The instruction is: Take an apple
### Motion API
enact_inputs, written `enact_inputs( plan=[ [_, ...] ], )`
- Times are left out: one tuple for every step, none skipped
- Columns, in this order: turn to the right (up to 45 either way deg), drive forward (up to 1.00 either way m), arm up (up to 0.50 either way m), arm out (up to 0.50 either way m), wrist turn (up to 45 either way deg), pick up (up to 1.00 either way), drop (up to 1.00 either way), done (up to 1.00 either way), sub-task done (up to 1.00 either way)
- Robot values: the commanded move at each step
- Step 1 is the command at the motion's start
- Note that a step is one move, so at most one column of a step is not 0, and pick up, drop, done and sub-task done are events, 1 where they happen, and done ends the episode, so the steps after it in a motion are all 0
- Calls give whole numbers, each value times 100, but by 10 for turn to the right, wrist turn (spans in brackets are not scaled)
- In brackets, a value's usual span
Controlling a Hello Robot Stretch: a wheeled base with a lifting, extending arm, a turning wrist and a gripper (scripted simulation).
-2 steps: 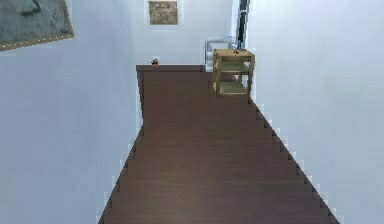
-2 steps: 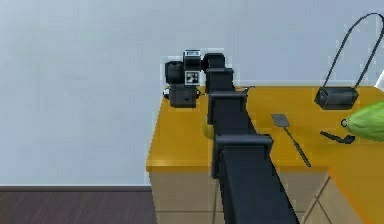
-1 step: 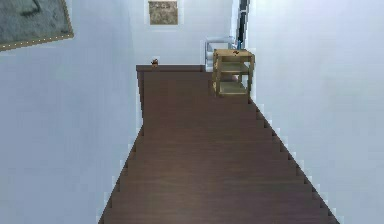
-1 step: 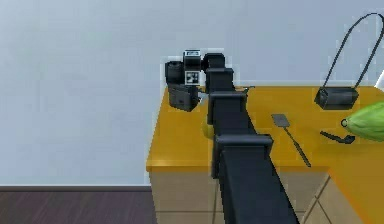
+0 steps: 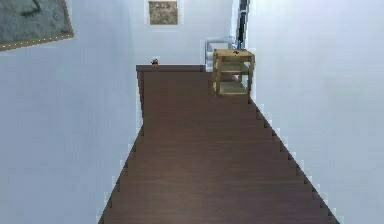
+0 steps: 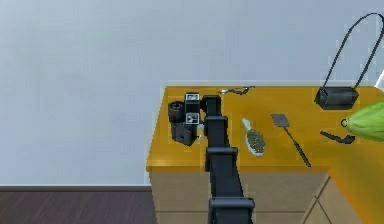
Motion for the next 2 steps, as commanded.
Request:
enact_inputs(
  plan=[
    [0,0,0,0,0,100,0,0,0],
    [0,0,10,0,0,0,0,0,0]
  ],
)
